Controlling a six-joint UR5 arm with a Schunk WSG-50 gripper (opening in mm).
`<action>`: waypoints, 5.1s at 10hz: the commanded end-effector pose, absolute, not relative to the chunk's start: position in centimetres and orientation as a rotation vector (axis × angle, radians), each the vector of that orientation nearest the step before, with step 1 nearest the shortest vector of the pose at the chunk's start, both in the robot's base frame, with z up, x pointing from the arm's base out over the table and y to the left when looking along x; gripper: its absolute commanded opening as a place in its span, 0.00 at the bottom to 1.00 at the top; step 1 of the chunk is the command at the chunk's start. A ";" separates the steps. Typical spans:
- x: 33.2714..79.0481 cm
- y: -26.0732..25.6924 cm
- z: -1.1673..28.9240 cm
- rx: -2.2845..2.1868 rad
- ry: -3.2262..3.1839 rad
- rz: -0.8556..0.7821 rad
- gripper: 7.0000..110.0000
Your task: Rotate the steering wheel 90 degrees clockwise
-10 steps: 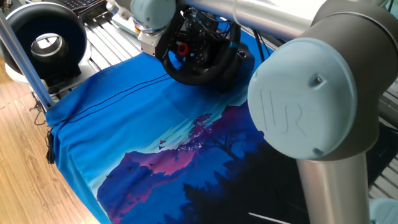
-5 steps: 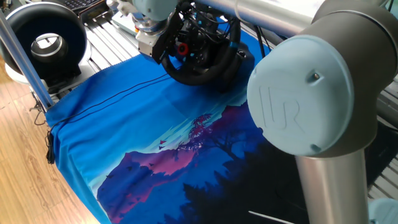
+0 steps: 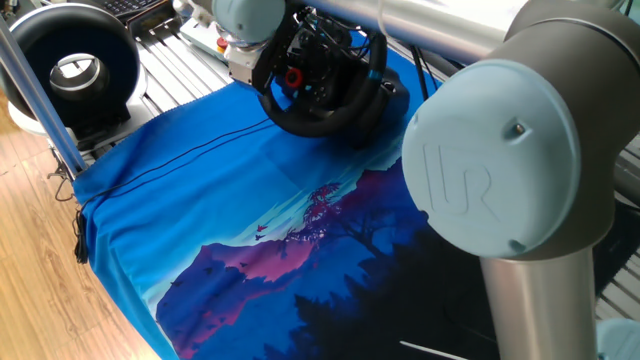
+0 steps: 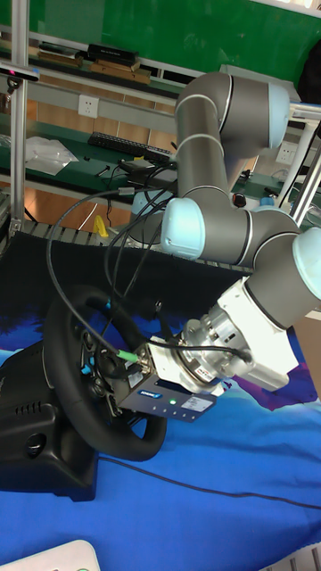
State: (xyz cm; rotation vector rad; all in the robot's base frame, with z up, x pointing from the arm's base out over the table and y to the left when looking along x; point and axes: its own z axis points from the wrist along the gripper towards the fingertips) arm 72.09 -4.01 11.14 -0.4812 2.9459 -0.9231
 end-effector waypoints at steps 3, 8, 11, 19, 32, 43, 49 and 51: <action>73.3 -5.6 12.7 -0.496 2.858 -1.043 0.00; 73.6 -5.9 12.9 -0.487 2.842 -1.062 0.00; 73.6 -6.1 12.9 -0.486 2.844 -1.079 0.00; 73.5 -7.0 13.7 -0.493 2.825 -1.152 0.00; 71.7 -3.8 11.5 -0.607 2.946 -0.900 0.00; 73.1 -5.0 11.9 -0.520 2.958 -0.846 0.15; 72.5 -5.1 12.1 -0.394 2.956 -0.873 0.00; 73.3 -4.7 12.2 -0.400 2.915 -0.859 0.00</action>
